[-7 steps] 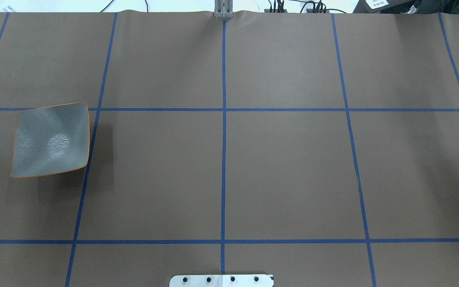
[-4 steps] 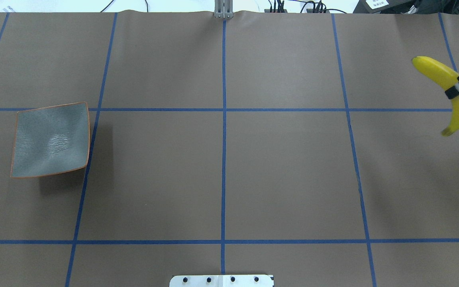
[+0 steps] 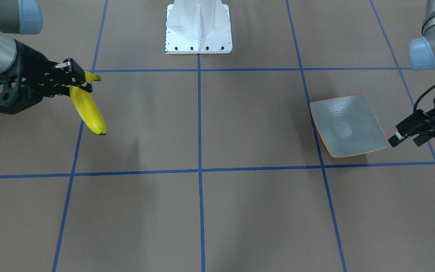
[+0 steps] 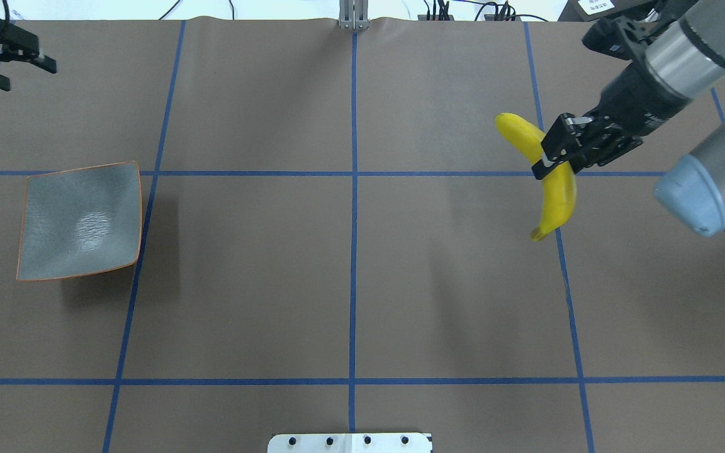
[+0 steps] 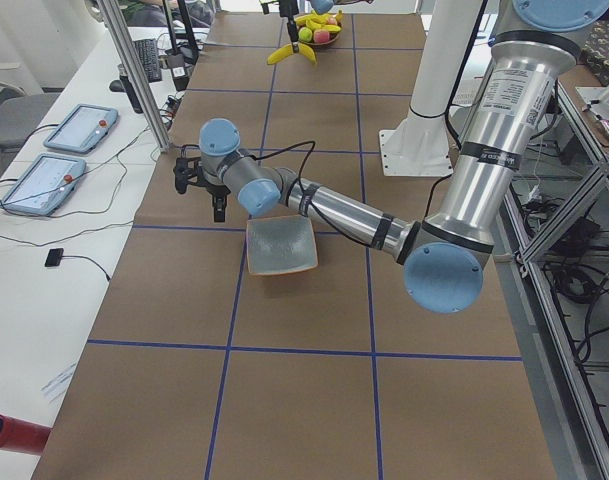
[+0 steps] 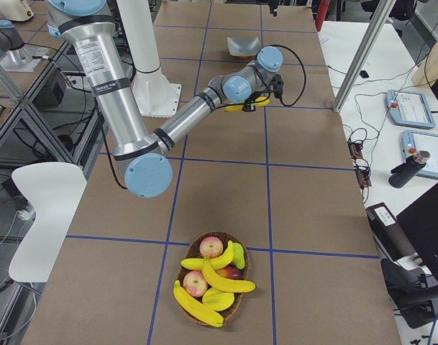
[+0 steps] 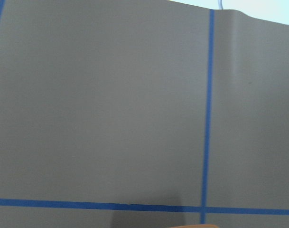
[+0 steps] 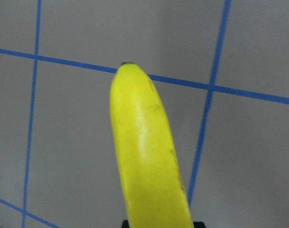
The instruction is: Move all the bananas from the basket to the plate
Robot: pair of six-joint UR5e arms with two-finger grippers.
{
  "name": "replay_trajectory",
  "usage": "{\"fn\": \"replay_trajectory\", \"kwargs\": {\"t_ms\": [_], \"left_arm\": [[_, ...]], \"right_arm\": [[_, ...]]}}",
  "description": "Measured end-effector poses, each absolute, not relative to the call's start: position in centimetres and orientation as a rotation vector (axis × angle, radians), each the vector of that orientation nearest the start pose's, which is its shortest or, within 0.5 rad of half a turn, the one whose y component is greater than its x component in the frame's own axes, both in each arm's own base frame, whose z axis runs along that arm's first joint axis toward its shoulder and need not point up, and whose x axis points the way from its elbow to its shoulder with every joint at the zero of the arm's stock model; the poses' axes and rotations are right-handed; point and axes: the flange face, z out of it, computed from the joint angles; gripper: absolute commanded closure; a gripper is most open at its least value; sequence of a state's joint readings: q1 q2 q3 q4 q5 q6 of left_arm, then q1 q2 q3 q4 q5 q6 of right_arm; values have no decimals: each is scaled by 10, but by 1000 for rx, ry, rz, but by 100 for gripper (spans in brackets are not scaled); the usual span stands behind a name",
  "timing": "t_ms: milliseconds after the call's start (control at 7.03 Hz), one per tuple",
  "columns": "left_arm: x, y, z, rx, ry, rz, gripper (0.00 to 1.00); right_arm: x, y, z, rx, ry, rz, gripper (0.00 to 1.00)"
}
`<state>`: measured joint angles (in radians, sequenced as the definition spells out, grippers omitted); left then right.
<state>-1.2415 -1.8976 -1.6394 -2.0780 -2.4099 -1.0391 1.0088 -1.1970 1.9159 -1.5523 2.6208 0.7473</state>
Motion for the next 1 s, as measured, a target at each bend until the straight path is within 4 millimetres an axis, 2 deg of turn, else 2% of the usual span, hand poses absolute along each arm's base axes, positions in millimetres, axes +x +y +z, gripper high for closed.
{"fn": "replay_trajectory", "kwargs": {"t_ms": [285, 427, 712, 996], "left_arm": [[196, -588, 306, 106, 1292, -301, 0], [228, -572, 274, 60, 1369, -306, 0], [285, -535, 210, -12, 1499, -336, 0], [339, -487, 167, -34, 1590, -396, 0]], "right_arm": [[-285, -482, 240, -70, -1253, -243, 100], [-289, -480, 228, -56, -1275, -252, 100], [-292, -479, 199, 12, -1313, -284, 100], [-306, -467, 180, 124, -1357, -283, 100]]}}
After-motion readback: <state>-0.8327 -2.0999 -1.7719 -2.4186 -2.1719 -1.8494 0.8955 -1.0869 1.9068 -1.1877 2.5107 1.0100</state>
